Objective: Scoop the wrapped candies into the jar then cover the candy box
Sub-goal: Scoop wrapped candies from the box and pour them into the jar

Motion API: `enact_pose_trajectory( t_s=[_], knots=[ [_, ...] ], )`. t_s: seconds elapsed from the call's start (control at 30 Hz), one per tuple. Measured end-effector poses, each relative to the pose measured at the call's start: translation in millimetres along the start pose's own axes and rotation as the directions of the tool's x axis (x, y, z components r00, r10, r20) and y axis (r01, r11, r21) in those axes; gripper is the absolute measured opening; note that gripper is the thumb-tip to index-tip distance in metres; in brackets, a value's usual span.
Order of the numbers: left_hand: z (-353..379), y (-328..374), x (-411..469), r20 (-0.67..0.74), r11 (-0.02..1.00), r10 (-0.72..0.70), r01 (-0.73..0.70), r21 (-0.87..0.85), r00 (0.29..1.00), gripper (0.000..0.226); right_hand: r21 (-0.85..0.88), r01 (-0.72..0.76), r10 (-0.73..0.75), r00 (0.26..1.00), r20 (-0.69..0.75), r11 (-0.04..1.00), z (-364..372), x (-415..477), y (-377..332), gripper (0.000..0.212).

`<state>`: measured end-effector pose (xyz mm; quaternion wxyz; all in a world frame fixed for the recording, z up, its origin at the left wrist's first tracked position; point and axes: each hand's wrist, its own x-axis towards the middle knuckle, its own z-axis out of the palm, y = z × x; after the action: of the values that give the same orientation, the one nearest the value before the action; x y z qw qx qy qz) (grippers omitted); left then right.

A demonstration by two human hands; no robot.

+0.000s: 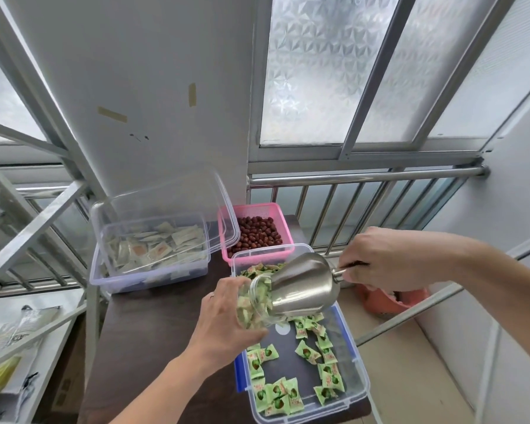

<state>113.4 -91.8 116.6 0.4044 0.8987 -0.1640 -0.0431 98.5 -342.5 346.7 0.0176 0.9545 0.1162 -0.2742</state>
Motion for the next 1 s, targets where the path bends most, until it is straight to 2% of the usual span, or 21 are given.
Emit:
enact_pose_trajectory(
  t_s=[0.1,0.17,0.2,0.23,0.3,0.37,0.47,0.53,0.67,0.8,0.87,1.0],
  knots=[
    [-3,-10,-4,-0.044,0.999,-0.031,0.029,-0.039,0.999,0.086,0.163,-0.069,0.075,0.997,-0.031,0.984,11,-13,24,0.034],
    [-6,-20,-10,-0.116,0.992,-0.079,0.067,-0.103,0.990,0.083,0.385,-0.135,0.162,0.986,-0.039,0.913,40,-17,39,0.036],
    [-8,-24,-14,-0.158,0.984,-0.121,0.097,-0.151,0.980,0.083,0.540,-0.174,0.218,0.976,-0.019,0.824,63,-16,40,0.033],
    [-10,-28,-19,-0.196,0.972,-0.165,0.125,-0.201,0.967,0.083,0.698,-0.209,0.266,0.964,0.027,0.685,90,-13,37,0.031],
    [-13,-33,-27,-0.248,0.947,-0.230,0.157,-0.280,0.941,0.083,0.835,-0.323,0.314,0.930,0.192,0.446,149,2,21,0.034],
    [-15,-37,-33,-0.274,0.932,-0.269,0.178,-0.316,0.923,0.084,0.826,-0.419,0.283,0.901,0.328,0.378,203,22,0,0.042],
    [-14,-43,-38,-0.262,0.921,-0.310,0.221,-0.321,0.914,0.087,0.820,-0.477,0.279,0.873,0.400,0.316,261,54,-18,0.053],
    [-14,-43,-39,-0.256,0.917,-0.325,0.237,-0.321,0.910,0.087,0.810,-0.512,0.308,0.850,0.428,0.286,275,69,-26,0.049],
    [-14,-38,-40,-0.247,0.918,-0.321,0.236,-0.318,0.914,0.086,0.847,-0.508,0.376,0.823,0.426,0.154,265,97,-37,0.043],
    [-15,-31,-46,-0.259,0.927,-0.304,0.223,-0.301,0.917,0.084,0.901,-0.422,0.422,0.801,0.425,-0.106,252,147,-39,0.027],
    [-16,-28,-49,-0.267,0.935,-0.297,0.222,-0.276,0.917,0.086,0.926,-0.361,0.435,0.820,0.372,-0.110,256,179,-41,0.025],
    [-13,-26,-57,-0.276,0.939,-0.305,0.239,-0.247,0.911,0.085,0.958,-0.287,0.470,0.846,0.250,0.008,280,220,-41,0.028]
  ],
)
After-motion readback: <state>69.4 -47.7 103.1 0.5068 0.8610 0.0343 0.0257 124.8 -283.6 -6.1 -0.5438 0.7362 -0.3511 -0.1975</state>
